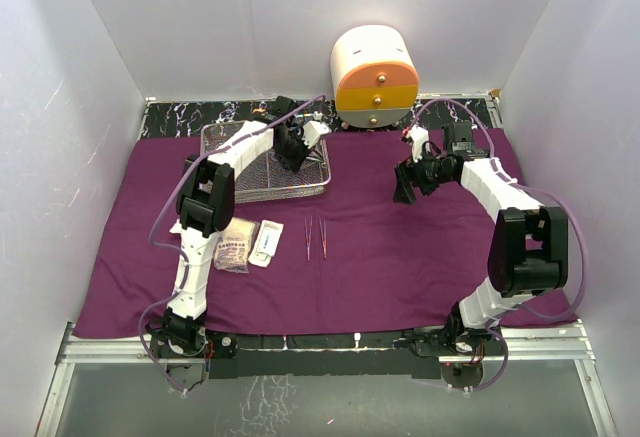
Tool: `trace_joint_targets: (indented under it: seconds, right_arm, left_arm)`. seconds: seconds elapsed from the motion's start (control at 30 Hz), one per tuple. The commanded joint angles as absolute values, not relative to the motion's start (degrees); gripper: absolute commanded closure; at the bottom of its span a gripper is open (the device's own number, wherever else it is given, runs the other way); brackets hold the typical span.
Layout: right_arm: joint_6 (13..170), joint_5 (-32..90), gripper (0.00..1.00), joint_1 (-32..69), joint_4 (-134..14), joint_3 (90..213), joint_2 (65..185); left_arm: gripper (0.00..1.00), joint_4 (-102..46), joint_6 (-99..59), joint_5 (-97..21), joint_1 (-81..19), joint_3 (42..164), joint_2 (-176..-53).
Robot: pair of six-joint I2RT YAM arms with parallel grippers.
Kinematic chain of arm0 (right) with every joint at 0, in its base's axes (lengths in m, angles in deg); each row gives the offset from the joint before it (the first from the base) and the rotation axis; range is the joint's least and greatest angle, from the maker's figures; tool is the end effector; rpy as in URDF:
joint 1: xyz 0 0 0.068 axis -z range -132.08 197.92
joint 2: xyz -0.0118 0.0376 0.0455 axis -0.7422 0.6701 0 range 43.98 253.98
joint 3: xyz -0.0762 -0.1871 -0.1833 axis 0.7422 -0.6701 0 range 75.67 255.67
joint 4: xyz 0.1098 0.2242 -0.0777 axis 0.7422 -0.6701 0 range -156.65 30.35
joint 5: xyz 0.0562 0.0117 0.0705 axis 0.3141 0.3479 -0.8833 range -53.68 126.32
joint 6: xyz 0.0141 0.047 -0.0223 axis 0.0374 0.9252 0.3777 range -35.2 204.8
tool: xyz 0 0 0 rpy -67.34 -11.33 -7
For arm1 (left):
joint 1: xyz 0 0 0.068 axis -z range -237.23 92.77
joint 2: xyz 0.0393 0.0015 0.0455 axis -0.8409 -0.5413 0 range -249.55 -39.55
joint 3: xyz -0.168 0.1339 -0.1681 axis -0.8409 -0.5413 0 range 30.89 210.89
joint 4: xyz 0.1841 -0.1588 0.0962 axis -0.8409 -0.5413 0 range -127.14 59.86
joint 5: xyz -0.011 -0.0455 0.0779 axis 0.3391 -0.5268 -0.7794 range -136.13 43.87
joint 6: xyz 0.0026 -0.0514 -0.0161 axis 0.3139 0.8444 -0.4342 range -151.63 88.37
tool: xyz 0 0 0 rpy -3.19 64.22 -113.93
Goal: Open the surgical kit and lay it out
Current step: Pick up the medical item from the container.
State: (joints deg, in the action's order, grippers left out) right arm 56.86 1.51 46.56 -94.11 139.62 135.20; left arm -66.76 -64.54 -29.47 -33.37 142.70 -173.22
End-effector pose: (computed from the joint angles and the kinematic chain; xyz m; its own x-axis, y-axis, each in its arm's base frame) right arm 0.3193 0.0279 0.2275 -0.6421 -0.4001 -0.6539 -0.6685 0.7097 0.2222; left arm 0.4609 -0.2149 0.1767 -0.3695 0.7325 -0.5717 0.8640 0.4973 0.0788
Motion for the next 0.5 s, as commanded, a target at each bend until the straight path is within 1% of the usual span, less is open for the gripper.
trace_joint_targets:
  seconds: [0.0, 0.3, 0.47]
  right_arm:
    - [56.81, 0.13, 0.21, 46.86, -92.01, 140.06, 132.60]
    - [57.03, -1.16, 0.22, 46.82, -92.65, 141.34, 133.30]
    - [57.03, -3.95, 0.25, 46.85, -94.04, 143.87, 134.61]
  left_arm:
    - [1.00, -74.13, -67.55, -29.98, -33.06, 146.68, -170.37]
    - [1.00, -76.27, -72.00, -33.87, -33.11, 145.47, -165.96]
    - [1.00, -77.39, -75.02, -35.89, -33.15, 144.75, -162.87]
